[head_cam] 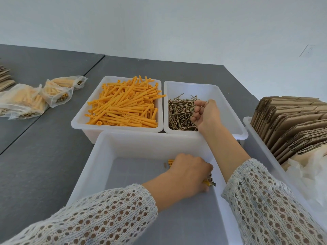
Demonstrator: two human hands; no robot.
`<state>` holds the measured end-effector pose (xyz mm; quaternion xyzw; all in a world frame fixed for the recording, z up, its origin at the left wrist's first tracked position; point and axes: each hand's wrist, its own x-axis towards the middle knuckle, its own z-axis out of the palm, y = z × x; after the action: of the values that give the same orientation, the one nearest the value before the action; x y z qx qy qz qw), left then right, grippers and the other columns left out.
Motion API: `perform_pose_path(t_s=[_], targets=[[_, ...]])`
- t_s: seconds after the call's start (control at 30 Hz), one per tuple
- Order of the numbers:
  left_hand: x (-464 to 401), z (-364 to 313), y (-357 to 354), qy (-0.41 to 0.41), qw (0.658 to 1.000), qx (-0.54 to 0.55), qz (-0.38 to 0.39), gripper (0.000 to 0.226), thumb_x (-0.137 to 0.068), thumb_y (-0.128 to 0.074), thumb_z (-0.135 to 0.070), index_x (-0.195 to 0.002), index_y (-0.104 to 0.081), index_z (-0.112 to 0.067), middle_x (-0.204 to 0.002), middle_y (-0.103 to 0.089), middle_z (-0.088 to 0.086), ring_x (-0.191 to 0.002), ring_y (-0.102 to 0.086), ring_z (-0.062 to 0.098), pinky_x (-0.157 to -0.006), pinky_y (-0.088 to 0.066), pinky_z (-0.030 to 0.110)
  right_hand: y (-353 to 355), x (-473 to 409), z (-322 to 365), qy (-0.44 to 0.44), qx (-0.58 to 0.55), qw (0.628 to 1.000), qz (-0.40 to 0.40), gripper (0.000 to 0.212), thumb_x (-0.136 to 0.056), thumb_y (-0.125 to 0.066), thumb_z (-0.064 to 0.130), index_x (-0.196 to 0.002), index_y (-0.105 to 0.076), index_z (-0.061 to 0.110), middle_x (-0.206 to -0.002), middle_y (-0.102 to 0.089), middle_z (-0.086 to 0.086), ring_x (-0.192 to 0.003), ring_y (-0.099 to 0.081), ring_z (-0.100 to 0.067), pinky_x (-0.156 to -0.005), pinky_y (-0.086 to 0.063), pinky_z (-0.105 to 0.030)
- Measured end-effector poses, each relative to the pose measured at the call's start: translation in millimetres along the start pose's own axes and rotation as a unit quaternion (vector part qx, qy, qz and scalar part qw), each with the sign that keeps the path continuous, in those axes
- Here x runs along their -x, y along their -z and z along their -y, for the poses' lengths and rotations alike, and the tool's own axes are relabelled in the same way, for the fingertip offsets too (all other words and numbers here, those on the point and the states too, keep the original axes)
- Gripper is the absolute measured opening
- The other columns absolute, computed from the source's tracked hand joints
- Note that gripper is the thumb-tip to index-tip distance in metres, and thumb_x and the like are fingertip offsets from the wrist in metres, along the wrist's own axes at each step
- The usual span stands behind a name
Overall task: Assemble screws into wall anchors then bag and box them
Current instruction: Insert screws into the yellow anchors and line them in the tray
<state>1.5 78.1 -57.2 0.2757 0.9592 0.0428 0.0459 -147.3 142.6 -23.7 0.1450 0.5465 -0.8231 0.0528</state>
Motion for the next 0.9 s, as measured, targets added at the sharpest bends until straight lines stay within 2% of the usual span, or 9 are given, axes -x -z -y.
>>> perform_pose_path(t_s=[0.17, 0.47, 0.6, 0.7, 0.8, 0.9], targets=[[-2, 4, -5, 0.014, 1.0, 0.014, -0.005, 0.044, -0.087, -0.062, -0.06, -0.085, -0.041, -0.021, -0.097, -0.062, 0.003, -0.087, -0.062, 0.029, -0.055, -0.025, 0.031, 0, 0, 0, 0.0, 0.003, 1.0, 0.004, 0.047, -0.103, -0.022, 0.025, -0.076, -0.058, 0.011, -0.049, -0.046, 0.002, -0.033, -0.035, -0.01, -0.045, -0.032, -0.02], [-2, 4, -12, 0.016, 0.999, 0.02, -0.031, 0.047, -0.087, -0.06, -0.062, -0.087, -0.043, -0.018, -0.092, -0.057, 0.002, -0.074, -0.054, 0.027, -0.049, -0.017, 0.029, 1, -2, -1, -0.005, 0.003, 1.0, 0.006, 0.049, -0.104, -0.022, 0.027, -0.077, -0.059, 0.011, -0.046, -0.046, 0.003, -0.032, -0.036, -0.01, -0.045, -0.033, -0.02], [-1, 5, -9, 0.002, 0.999, 0.026, -0.037, 0.052, -0.086, -0.057, -0.067, -0.088, -0.04, -0.018, -0.089, -0.051, 0.001, -0.07, -0.046, 0.024, -0.051, -0.023, 0.031, 1, -3, 0, -0.006, 0.003, 1.0, 0.008, 0.05, -0.105, -0.021, 0.028, -0.076, -0.059, 0.011, -0.049, -0.046, 0.002, -0.032, -0.035, -0.01, -0.046, -0.032, -0.02], [-3, 5, -1, -0.012, 0.997, 0.053, -0.061, 0.044, -0.093, -0.051, -0.061, -0.087, -0.042, -0.018, -0.089, -0.055, 0.001, -0.07, -0.049, 0.024, -0.056, -0.032, 0.032, 1, -2, 0, -0.012, 0.006, 1.0, 0.009, 0.049, -0.104, -0.021, 0.027, -0.076, -0.059, 0.011, -0.052, -0.045, 0.002, -0.033, -0.035, -0.011, -0.046, -0.032, -0.02], [-5, 8, 10, -0.013, 0.993, 0.059, -0.104, 0.036, -0.099, -0.046, -0.051, -0.083, -0.044, -0.019, -0.089, -0.058, 0.0, -0.074, -0.053, 0.023, -0.06, -0.036, 0.032, 1, -1, 1, -0.015, 0.027, 1.0, 0.004, 0.045, -0.102, -0.024, 0.023, -0.076, -0.058, 0.011, -0.05, -0.045, 0.002, -0.032, -0.035, -0.01, -0.045, -0.032, -0.019], [-2, 22, 23, -0.003, 0.984, 0.044, -0.173, 0.027, -0.101, -0.045, -0.041, -0.083, -0.043, -0.022, -0.084, -0.049, -0.007, -0.075, -0.049, 0.017, -0.062, -0.037, 0.032, 1, 0, 2, 0.042, 0.135, 0.99, -0.014, 0.037, -0.096, -0.03, 0.015, -0.074, -0.059, 0.011, -0.05, -0.047, 0.003, -0.036, -0.038, -0.011, -0.042, -0.033, -0.019]])
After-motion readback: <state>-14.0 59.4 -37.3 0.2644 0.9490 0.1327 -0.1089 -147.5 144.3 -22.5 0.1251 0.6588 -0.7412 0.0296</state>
